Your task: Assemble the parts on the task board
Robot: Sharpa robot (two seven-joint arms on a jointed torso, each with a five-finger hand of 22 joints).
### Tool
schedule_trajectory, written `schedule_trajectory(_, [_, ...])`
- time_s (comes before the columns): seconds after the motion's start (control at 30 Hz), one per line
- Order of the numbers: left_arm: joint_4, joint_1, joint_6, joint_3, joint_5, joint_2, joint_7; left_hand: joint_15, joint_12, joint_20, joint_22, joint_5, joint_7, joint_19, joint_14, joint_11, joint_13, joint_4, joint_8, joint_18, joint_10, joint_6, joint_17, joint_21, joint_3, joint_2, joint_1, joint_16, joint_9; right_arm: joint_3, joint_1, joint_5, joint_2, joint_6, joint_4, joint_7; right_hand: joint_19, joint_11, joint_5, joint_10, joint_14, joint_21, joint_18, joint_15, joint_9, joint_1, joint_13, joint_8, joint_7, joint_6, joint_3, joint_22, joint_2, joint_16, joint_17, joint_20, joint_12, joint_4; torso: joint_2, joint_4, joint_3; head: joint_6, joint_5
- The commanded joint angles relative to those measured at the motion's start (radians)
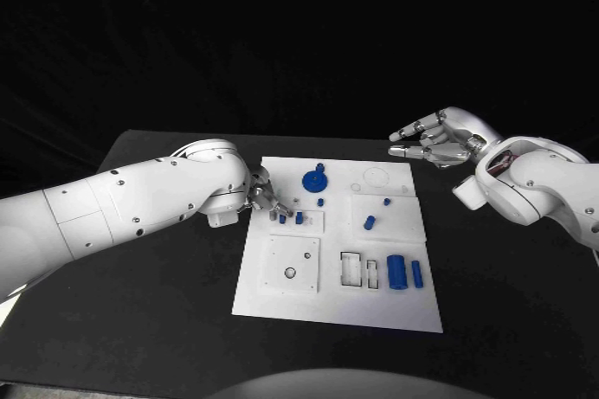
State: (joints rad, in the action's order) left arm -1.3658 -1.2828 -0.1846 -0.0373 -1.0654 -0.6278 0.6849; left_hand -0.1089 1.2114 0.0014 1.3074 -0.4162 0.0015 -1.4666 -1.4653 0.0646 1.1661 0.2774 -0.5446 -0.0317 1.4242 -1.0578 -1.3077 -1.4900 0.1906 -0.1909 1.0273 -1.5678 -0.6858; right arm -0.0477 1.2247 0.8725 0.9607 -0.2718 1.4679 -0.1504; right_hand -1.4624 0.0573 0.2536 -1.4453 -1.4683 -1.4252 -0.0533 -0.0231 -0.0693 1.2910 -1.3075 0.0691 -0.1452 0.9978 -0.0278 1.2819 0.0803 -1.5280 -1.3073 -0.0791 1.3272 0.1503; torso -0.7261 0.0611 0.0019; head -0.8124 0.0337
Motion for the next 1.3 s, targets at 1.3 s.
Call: schedule_trajectory(1.3, [0.102, 0.031, 0.345, -0.009, -0.302, 0.100, -0.642, 0.091, -0.819, 0.080, -0.438, 0.226, 0.122, 0.027, -0.013, -0.131, -0.914, -0.094, 0.315, -0.109, -0.426, 0.121, 0.079, 0.697, -0.064, 0.031, 0.487, 0.216, 0.436, 0.000, -0.001, 0.001, -0.006, 0.014, -0.006, -0.013, 0.004, -0.001, 0.003, 0.006, -0.082, 0.004, -0.006, 0.003, -0.001, -0.002, -0.100, 0.001, 0.002, -0.008, 0.006, -0.002, -0.009, 0.004, -0.178, -0.002, -0.008, -0.003, -0.001, -0.0023, -0.0001, 0.032, -0.029])
